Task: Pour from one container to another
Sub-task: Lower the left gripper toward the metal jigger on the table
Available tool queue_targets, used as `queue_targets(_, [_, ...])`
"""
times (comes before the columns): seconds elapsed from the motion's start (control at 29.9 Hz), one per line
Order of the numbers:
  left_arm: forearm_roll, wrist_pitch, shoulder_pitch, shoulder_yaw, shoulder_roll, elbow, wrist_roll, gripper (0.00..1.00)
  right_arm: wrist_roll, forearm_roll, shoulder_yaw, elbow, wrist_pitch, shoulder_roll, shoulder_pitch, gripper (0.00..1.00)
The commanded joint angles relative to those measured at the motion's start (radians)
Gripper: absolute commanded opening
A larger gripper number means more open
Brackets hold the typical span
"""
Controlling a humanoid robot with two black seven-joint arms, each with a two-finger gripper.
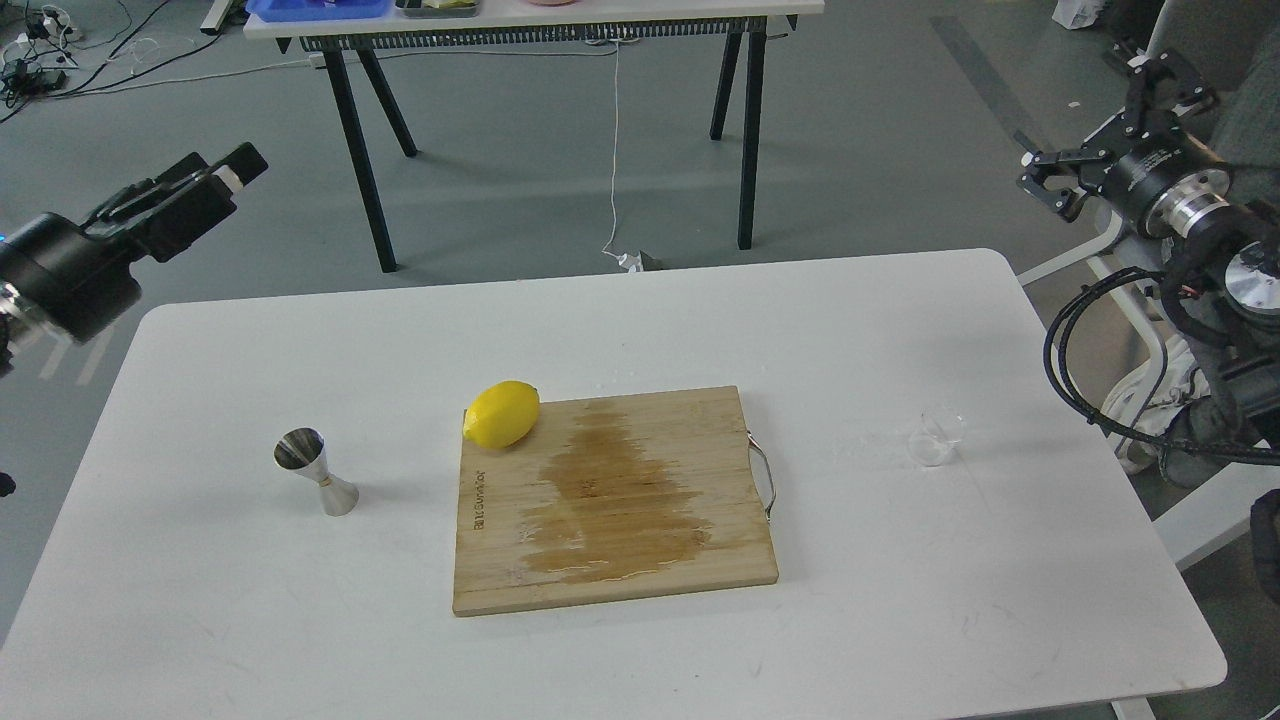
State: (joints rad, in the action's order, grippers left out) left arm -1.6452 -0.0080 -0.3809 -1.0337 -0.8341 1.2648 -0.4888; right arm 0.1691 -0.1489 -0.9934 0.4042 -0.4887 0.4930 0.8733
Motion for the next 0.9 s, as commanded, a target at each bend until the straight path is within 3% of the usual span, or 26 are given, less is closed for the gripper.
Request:
queue_targets(0.0, [-0.001, 0.162, 0.117, 0.000, -0.056, 0.057, 0.000, 1.00, 0.000, 0.000, -0.001, -0.002, 0.000, 0.001, -0.004, 0.99])
queue_targets(0.17, [-0.040, 0.359, 0.252, 0.000, -0.062, 0.100, 0.000, 1.00, 0.000, 0.000, -0.001, -0.001, 0.000, 0.001, -0.004, 0.99])
queue_targets(0.3, [-0.230, 0.488, 0.319, -0.002, -0.048, 0.088, 0.000, 1.00, -0.002, 0.000, -0.001, -0.002, 0.000, 0.001, -0.004, 0.99])
queue_targets(0.53, [-0.356, 0.497, 0.424, -0.003, 0.015, 0.029, 0.000, 1.00, -0.002, 0.002, -0.001, -0.007, 0.000, 0.001, -0.004, 0.99])
queue_targets(0.87, [-0.418, 0.497, 0.475, 0.058, 0.134, -0.145, 0.000, 1.00, 0.001, 0.000, -0.001, -0.004, 0.000, 0.012, -0.016, 0.99])
